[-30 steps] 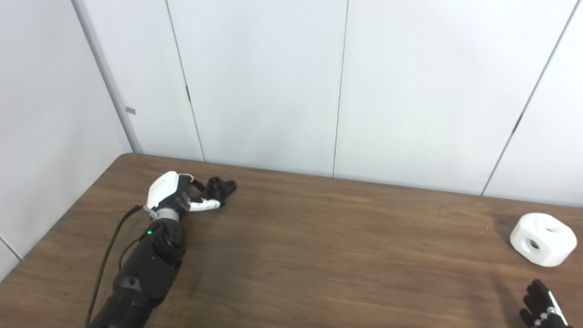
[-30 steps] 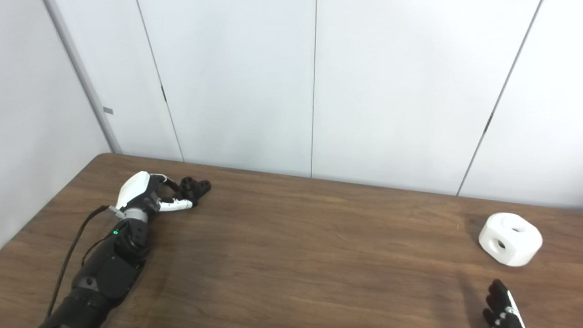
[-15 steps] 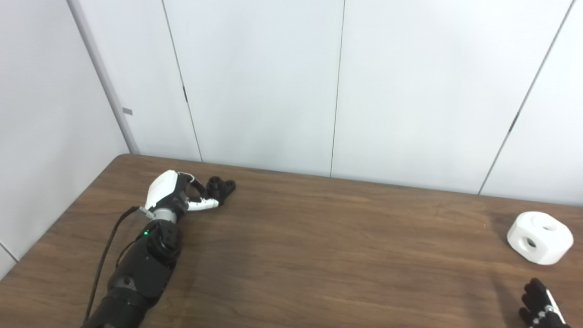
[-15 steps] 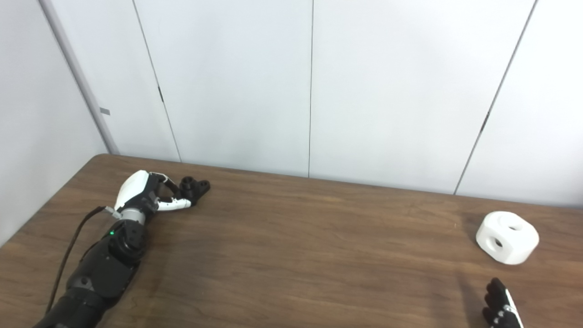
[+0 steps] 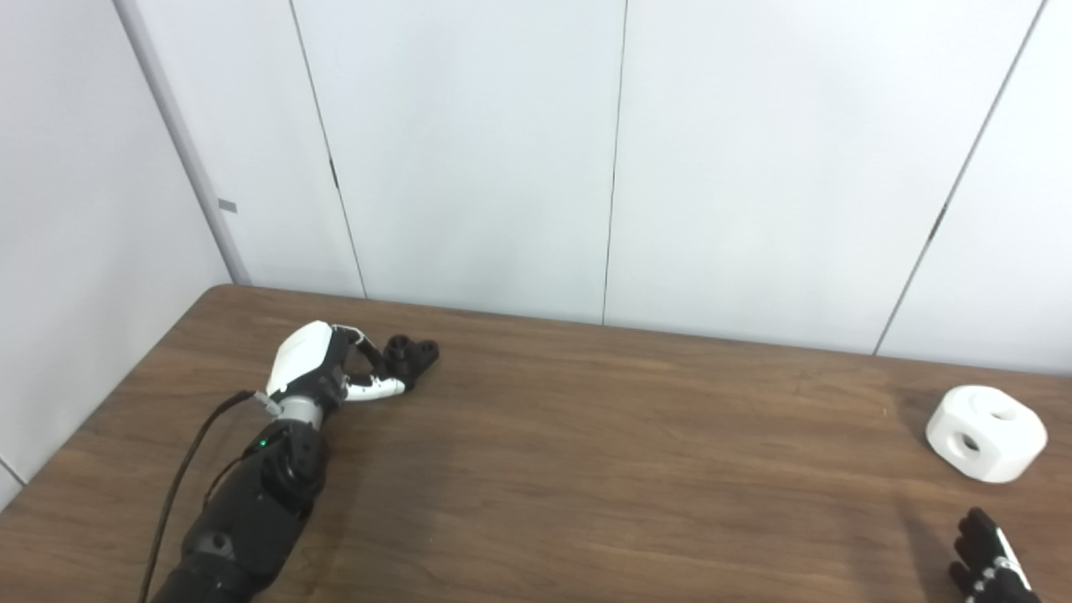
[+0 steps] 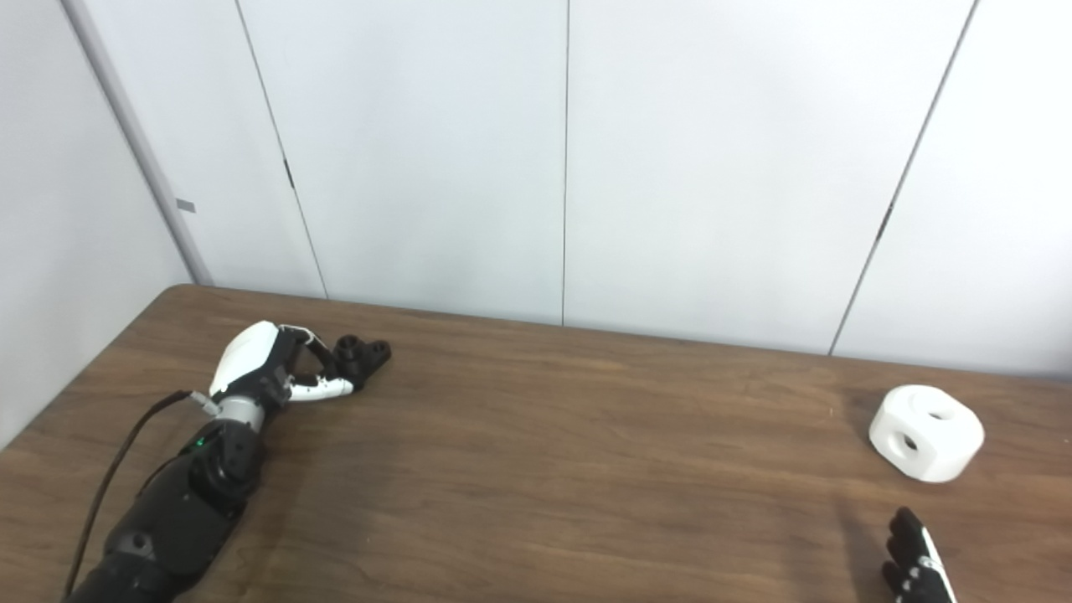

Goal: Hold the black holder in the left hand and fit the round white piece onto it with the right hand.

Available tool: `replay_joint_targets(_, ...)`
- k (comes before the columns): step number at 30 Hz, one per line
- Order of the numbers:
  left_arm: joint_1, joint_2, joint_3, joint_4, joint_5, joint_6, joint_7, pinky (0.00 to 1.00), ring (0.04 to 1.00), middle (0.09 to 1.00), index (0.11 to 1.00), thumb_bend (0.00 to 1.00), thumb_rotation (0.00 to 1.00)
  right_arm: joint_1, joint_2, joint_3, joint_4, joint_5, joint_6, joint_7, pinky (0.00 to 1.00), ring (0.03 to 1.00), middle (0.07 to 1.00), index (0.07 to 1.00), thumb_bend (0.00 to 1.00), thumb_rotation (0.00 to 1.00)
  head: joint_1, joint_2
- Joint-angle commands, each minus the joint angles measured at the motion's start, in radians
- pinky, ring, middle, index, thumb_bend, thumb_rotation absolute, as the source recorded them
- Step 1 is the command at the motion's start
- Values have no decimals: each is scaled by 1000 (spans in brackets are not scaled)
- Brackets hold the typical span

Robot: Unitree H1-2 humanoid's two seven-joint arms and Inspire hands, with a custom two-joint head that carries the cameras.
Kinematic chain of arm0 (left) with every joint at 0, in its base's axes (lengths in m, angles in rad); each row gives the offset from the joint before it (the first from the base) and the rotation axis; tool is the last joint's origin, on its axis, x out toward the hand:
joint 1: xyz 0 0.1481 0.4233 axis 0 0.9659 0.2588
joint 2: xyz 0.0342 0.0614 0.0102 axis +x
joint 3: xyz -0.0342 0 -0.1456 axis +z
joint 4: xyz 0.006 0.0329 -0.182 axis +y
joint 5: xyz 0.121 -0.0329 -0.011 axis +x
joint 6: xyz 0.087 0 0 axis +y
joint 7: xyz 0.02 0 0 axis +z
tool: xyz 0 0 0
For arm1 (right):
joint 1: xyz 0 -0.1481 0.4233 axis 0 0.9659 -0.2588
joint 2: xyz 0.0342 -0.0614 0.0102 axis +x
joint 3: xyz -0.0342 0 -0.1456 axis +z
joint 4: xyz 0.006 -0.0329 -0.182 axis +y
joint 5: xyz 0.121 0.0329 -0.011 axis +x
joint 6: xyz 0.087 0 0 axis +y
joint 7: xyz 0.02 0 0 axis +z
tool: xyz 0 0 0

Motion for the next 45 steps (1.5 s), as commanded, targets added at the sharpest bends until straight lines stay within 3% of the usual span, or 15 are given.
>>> replay_joint_targets(1, 6, 20, -16, -59, 22, -11, -21, 924, 895, 795, 488, 520, 50, 68, 22, 20, -9, 10, 2, -9, 1000, 1000, 989, 969, 652, 1000, -3, 3)
replay_joint_targets(7, 74, 13, -35, -216, 37, -4, -81, 981, 893, 797, 488, 518, 50, 61, 23, 25, 5, -10, -25, -19, 1000, 993, 978, 965, 646, 1000, -13, 5)
replay_joint_targets(14, 150, 1, -54, -438, 49, 15, -181, 999, 890, 804, 487, 517, 50, 57, 25, 30, -5, -18, -5, -29, 1000, 999, 977, 960, 651, 1000, -30, 12)
replay_joint_targets(24, 235, -32, -112, -714, 152, 47, -296, 986, 881, 791, 486, 518, 50, 48, 27, 40, 6, -41, -25, -44, 1000, 998, 971, 951, 636, 1000, -64, 25)
replay_joint_targets(29, 274, -67, -129, -791, 186, 43, -330, 971, 869, 782, 486, 518, 49, 44, 31, 43, -6, -53, -8, -51, 1000, 1000, 977, 956, 663, 1000, -89, 40)
replay_joint_targets(37, 329, -116, -164, -871, 211, 17, -381, 976, 857, 777, 486, 519, 47, 38, 35, 65, -54, -63, 25, -73, 1000, 992, 965, 948, 624, 1000, -124, 76)
replay_joint_targets(45, 372, -137, -214, -887, 231, -33, -413, 959, 854, 771, 485, 521, 49, 31, 41, 91, -106, -66, 58, -95, 1000, 994, 968, 964, 587, 1000, -172, 125)
